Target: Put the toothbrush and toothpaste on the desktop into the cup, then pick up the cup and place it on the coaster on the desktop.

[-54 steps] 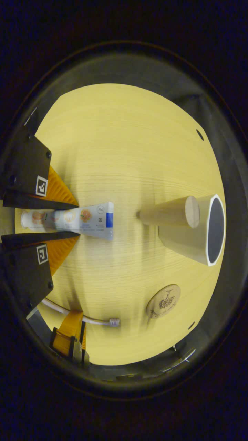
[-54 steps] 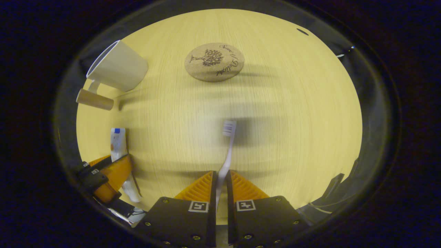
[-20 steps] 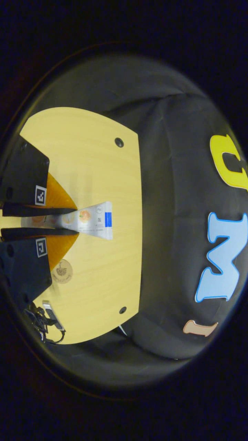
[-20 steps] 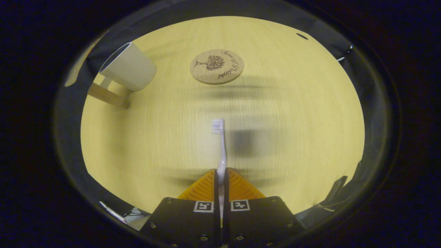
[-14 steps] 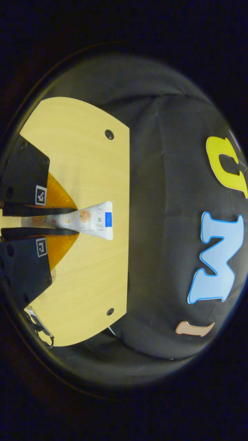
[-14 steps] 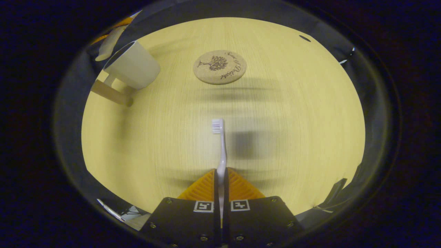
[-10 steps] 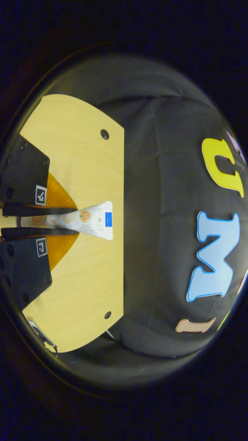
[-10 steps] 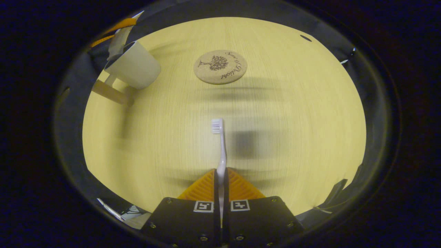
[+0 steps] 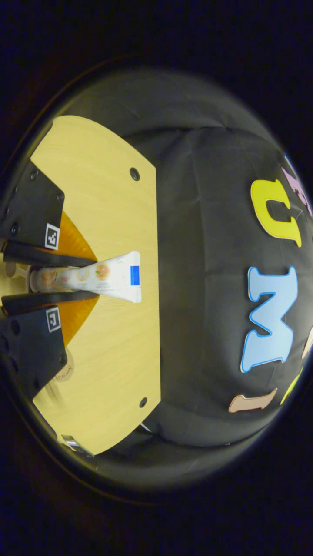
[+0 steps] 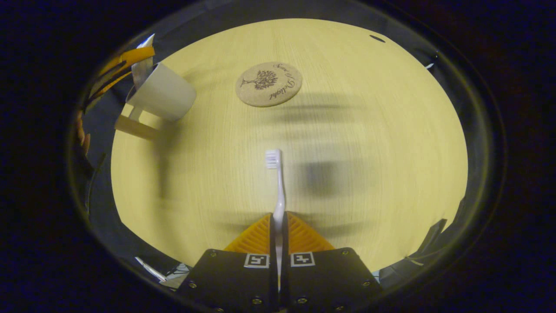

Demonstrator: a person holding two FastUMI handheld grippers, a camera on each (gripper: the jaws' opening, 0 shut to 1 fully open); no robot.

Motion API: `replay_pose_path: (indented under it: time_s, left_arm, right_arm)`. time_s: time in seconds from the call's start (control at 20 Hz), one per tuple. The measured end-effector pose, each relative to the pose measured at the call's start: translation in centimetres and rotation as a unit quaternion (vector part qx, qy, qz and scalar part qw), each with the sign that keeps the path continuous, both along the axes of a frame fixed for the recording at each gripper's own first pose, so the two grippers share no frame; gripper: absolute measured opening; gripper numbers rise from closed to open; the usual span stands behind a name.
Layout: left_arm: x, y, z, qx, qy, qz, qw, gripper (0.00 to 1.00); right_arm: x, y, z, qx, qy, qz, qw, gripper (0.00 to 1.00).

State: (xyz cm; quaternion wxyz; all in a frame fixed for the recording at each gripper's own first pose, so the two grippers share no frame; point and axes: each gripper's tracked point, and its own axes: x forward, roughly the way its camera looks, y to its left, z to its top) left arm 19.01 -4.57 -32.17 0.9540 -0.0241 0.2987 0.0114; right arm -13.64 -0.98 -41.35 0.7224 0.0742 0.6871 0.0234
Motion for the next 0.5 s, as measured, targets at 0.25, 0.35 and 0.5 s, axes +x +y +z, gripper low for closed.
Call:
replay_pose_path:
  time_s: [0.25, 0.35, 0.5]
  left_arm:
    - [-1.8, 0.5, -0.1, 0.004, 0.006, -0.004, 1.000, 0.78]
    - [-1.7, 0.6, 1.1, 0.019, -0.012, -0.007, 1.000, 0.87]
    - [-2.1, 0.6, 3.6, 0.034, -0.036, -0.018, 0.999, 0.87]
  right_arm:
    - [0.0, 0.0, 0.1, -0.004, -0.006, 0.002, 1.000, 0.04]
    - [-0.1, 0.0, 0.0, -0.006, -0.010, 0.002, 1.000, 0.04]
    - [0.0, 0.1, 0.0, -0.009, -0.017, -0.001, 1.000, 0.04]
